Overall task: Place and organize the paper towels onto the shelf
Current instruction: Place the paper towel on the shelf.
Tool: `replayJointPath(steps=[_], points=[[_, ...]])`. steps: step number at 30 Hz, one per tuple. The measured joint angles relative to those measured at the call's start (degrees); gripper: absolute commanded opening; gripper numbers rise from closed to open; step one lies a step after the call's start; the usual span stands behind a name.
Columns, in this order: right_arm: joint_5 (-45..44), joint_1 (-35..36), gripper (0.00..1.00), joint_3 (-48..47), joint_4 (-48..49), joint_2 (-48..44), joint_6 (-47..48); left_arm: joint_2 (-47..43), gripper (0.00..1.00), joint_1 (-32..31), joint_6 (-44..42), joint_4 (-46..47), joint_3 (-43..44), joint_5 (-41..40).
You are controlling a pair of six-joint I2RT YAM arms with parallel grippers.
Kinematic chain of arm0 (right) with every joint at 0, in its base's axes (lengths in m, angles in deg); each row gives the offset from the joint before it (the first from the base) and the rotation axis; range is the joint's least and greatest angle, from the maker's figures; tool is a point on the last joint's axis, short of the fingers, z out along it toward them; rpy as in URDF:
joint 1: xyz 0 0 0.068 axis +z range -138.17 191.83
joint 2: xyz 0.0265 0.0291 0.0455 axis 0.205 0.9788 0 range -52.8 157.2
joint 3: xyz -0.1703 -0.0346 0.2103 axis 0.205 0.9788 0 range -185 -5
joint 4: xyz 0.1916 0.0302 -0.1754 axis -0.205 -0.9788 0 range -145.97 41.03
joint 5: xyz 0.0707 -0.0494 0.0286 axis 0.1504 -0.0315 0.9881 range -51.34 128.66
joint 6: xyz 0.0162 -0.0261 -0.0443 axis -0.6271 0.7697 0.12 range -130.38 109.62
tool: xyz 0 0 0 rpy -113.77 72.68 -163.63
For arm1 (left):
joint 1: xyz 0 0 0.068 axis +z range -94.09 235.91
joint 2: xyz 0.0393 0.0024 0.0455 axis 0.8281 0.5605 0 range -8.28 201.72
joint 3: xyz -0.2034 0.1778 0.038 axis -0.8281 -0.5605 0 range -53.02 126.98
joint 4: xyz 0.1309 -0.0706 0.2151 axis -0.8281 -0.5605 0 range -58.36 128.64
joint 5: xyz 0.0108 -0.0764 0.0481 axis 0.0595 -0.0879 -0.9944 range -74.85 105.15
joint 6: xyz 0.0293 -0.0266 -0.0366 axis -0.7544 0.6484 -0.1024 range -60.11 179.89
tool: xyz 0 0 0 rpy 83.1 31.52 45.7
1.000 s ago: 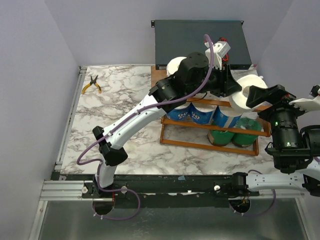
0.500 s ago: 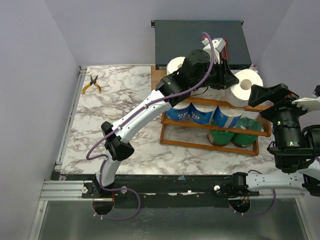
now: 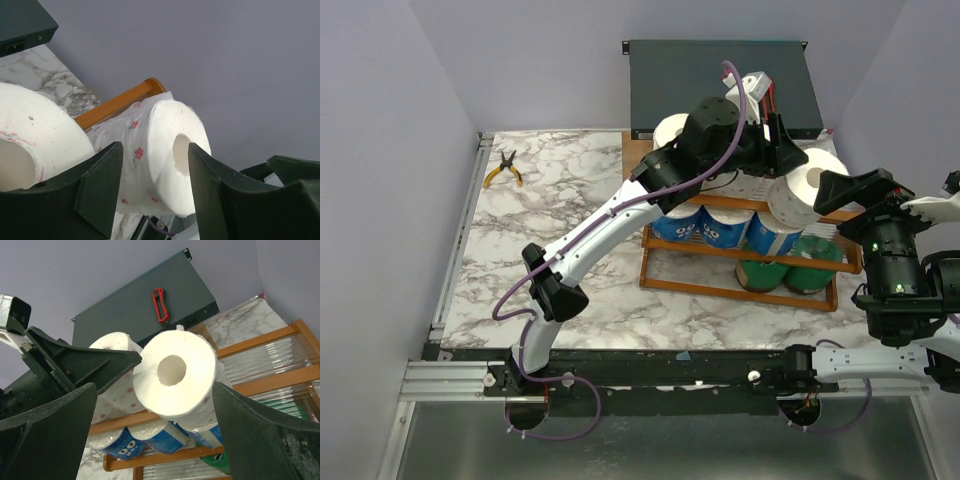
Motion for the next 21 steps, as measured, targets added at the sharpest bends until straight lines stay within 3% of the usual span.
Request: replayJointPath(steps=[12, 21], points=[[0.0, 0.0, 0.99, 0.61, 0.2, -0.37, 0.24, -0.11, 0.67, -0.13, 0.33, 1.86, 0.0, 0.0], [0.02, 0.0, 0.76, 2.03, 0.55, -0.22, 2.45, -0.13, 0.67, -0.13, 0.24, 1.88, 0.0, 0.0]])
